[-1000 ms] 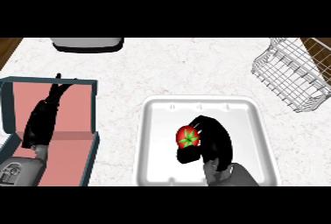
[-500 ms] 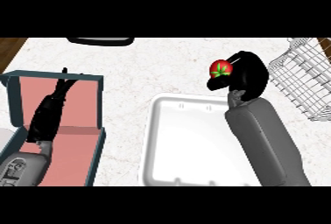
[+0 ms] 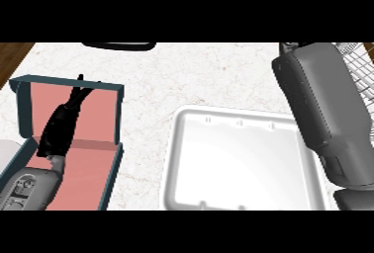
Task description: Pick the tomato from the tray and place it in the tiered basket
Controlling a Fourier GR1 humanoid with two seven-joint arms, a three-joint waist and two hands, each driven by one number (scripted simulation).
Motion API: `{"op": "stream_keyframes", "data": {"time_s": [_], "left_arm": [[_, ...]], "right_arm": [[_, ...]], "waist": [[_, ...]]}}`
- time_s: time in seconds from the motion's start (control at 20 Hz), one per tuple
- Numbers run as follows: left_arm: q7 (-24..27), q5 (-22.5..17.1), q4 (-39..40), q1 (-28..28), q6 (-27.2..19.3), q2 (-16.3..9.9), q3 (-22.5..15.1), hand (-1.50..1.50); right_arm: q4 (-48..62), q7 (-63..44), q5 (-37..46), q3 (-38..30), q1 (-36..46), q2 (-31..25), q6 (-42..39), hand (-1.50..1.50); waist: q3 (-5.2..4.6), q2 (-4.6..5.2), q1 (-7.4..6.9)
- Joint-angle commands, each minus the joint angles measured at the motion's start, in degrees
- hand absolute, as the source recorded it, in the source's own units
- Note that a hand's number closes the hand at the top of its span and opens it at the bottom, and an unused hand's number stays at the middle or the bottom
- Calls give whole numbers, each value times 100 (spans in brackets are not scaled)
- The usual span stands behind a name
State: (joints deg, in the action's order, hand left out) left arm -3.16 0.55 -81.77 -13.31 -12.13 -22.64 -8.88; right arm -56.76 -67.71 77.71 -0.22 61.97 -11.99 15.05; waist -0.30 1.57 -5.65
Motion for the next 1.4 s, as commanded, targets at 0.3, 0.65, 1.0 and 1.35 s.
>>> {"op": "stream_keyframes", "data": {"time_s": [0.3, 0.65, 1.0, 1.35], "left_arm": [[-10, 47, 163, 2, -16, 1, 115, 0], [-224, 154, -182, 149, -89, 86, 35, 0], [14, 59, 137, 119, 69, -25, 272, 0], [-179, -38, -62, 209, 193, -103, 431, 0]], "right_arm": [[1882, -881, 703, -935, 1796, -337, -320, 150], [2959, -212, 831, -1338, 2016, -663, 48, 150], [3750, -250, 1501, -1123, 2043, -1274, -818, 150], [4041, 84, 1591, -1208, 1849, -1708, -778, 150]], "waist": [[18, -38, 200], [27, -58, 232], [20, -54, 305], [30, -101, 375]]}}
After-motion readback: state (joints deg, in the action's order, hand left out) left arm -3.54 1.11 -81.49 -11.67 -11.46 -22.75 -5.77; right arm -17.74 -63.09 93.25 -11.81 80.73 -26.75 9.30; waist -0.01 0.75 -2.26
